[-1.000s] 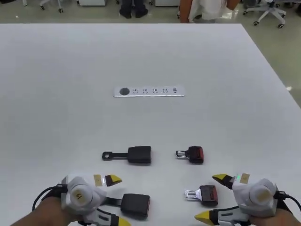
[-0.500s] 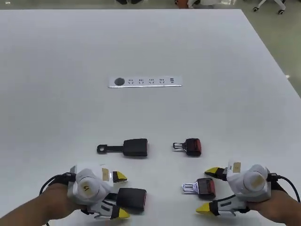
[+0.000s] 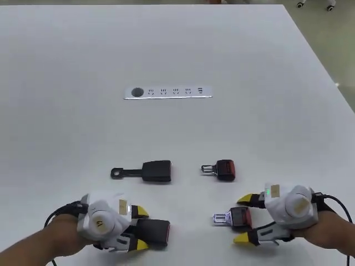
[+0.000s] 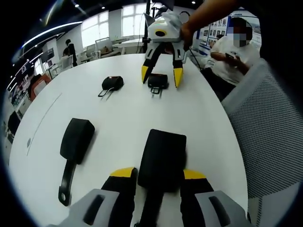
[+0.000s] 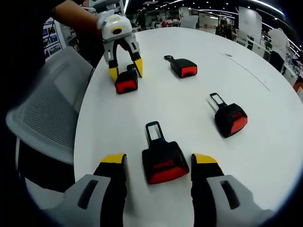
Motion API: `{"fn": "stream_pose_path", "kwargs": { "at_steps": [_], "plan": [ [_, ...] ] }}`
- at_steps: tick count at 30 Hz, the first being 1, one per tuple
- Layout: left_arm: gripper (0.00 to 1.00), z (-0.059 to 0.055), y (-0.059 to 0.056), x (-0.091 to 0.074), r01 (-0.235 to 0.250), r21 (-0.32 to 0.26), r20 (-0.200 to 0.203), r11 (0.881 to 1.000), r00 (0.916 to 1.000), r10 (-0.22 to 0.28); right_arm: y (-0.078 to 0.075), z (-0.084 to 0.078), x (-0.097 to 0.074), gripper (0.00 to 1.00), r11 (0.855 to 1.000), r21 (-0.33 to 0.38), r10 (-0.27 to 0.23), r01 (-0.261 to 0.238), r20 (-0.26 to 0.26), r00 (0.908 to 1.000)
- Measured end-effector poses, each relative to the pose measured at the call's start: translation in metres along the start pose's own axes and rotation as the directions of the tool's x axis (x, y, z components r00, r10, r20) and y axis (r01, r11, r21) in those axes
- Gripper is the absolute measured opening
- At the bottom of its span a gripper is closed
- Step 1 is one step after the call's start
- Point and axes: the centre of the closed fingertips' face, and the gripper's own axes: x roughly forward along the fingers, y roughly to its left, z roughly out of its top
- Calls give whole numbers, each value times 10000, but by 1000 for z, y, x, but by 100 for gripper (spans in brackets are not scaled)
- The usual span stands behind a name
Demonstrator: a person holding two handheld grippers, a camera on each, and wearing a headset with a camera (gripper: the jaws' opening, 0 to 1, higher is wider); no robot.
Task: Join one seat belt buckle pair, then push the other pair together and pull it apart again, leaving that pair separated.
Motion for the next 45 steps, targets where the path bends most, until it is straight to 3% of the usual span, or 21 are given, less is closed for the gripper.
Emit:
{"fn": "stream_pose_path", "kwargs": {
  "at_steps": [2, 4, 6, 9, 12, 14, 19, 20, 23, 24, 32, 45],
  "plan": [
    [36, 1, 3, 0, -199, -5, -18, 9998, 9998, 199, 1, 1, 1, 49, 10000, -52, 15, -15, -1, 10000],
    [35, -6, 7, 3, -231, -106, -6, 9997, 9997, 231, 0, 0, 2, 47, 9997, -239, -89, 87, -89, 9999],
    [35, 2, 4, 0, -220, 20, 2, 9998, 9998, 220, -1, 0, 1, 43, 9995, -260, -184, 180, -144, 9997],
    [35, 0, 5, 1, -209, 66, -5, 9998, 9998, 209, -2, -1, -2, 34, 9985, -454, -324, 309, -335, 9989],
    [35, 4, 4, 0, -232, -9, -29, 9997, 9997, 232, 1, -1, -3, 34, 9972, -739, -156, 120, -486, 9987],
    [35, -4, 7, 2, -246, -31, -84, 9997, 9997, 246, 1, -3, -4, 34, 9953, -968, -90, 24, -684, 9976],
    [34, 0, 5, 2, -312, -130, -170, 9994, 9994, 310, 7, -7, -6, 34, 9821, -1799, 282, -563, -1550, 9875],
    [34, 3, 4, 0, -317, -152, -184, 9994, 9993, 315, 7, -7, -6, 34, 9805, -1866, 310, -614, -1614, 9864],
    [34, -2, 6, 3, -322, -154, -254, 9994, 9992, 318, 7, -8, -6, 34, 9768, -2014, 359, -726, -1803, 9830],
    [34, 3, 4, 1, -329, -164, -301, 9993, 9990, 324, 9, -8, -6, 34, 9739, -2119, 402, -809, -1901, 9810],
    [34, 1, 5, 3, -330, -193, -491, 9993, 9983, 320, 8, -10, -6, 34, 9729, -2160, 353, -827, -2149, 9760],
    [34, 0, 5, 3, -353, -249, -729, 9991, 9968, 334, 13, 2, 12, 34, 9797, -1895, 266, -649, -1979, 9799]
  ]
}}
